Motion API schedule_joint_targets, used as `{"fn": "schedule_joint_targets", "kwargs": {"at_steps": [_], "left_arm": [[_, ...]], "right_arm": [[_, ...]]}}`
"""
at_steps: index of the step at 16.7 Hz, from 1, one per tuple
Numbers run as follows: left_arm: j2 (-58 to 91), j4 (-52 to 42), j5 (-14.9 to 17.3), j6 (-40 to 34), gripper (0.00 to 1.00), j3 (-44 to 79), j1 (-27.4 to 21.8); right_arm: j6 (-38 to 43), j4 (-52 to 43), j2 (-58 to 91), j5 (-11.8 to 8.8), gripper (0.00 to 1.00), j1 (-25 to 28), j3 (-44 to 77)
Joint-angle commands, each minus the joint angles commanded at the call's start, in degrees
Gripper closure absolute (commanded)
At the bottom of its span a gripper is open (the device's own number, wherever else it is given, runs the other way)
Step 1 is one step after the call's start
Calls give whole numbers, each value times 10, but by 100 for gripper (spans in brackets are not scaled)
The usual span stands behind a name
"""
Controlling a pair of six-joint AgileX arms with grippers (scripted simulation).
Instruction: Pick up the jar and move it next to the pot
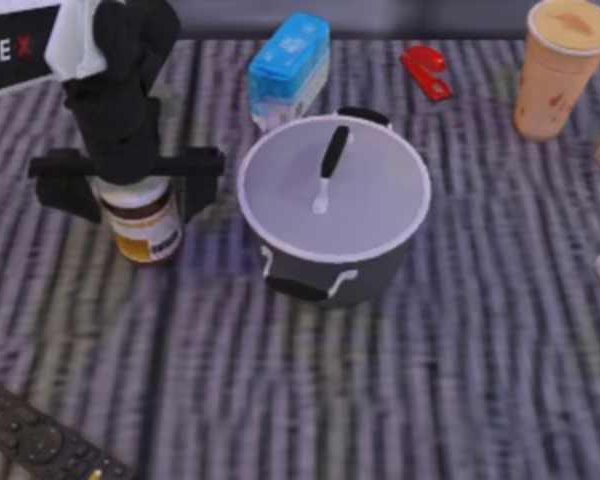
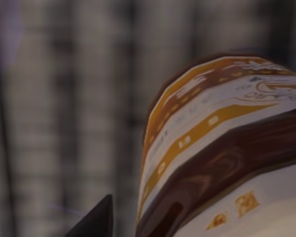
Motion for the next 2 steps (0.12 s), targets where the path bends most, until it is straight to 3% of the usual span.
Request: {"fn": "schedule_joint_targets", "kwargs": {"at_steps": [2], "left_arm": [[0, 0, 0, 0, 0, 0, 0]], "right_arm": [[0, 0, 0, 0, 0, 0, 0]]}}
